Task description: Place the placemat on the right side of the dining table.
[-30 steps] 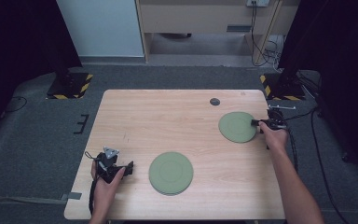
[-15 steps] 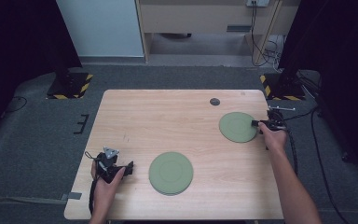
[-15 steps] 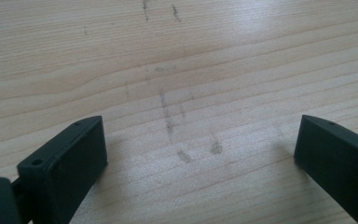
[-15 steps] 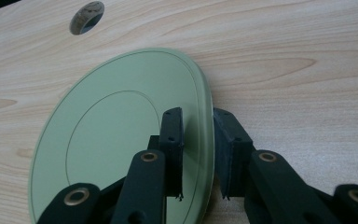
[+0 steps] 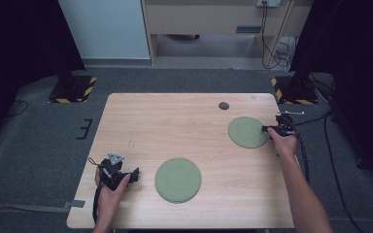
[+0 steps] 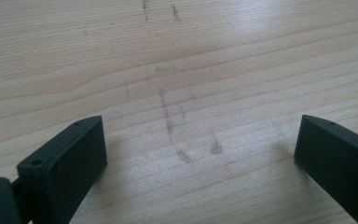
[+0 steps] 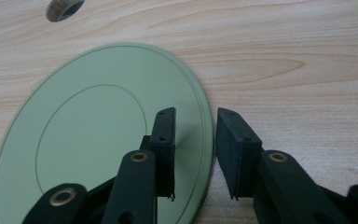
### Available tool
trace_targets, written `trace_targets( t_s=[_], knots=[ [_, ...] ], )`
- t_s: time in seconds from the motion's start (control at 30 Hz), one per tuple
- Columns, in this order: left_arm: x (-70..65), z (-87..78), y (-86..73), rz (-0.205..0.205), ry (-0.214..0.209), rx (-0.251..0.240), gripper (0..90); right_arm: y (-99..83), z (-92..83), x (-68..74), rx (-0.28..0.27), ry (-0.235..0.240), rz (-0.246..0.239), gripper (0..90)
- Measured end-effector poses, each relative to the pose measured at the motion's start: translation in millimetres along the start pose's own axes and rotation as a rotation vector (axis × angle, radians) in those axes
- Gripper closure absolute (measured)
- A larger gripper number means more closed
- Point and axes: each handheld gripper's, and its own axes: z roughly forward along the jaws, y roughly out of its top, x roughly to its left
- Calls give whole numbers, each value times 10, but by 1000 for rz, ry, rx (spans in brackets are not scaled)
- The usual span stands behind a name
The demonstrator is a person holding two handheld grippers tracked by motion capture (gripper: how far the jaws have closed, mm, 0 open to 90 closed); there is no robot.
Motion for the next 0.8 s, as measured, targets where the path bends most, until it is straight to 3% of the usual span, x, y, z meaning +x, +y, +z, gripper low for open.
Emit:
trace_targets(
  t_s=[0.43, 0.8],
  knots=[
    [0, 0, 0, 0, 0, 0, 16, 5, 21, 21, 2, -18, -13, 628],
    [-1, 2, 1, 3, -1, 2, 12, 28, -8, 36, -19, -26, -2, 446]
  ],
)
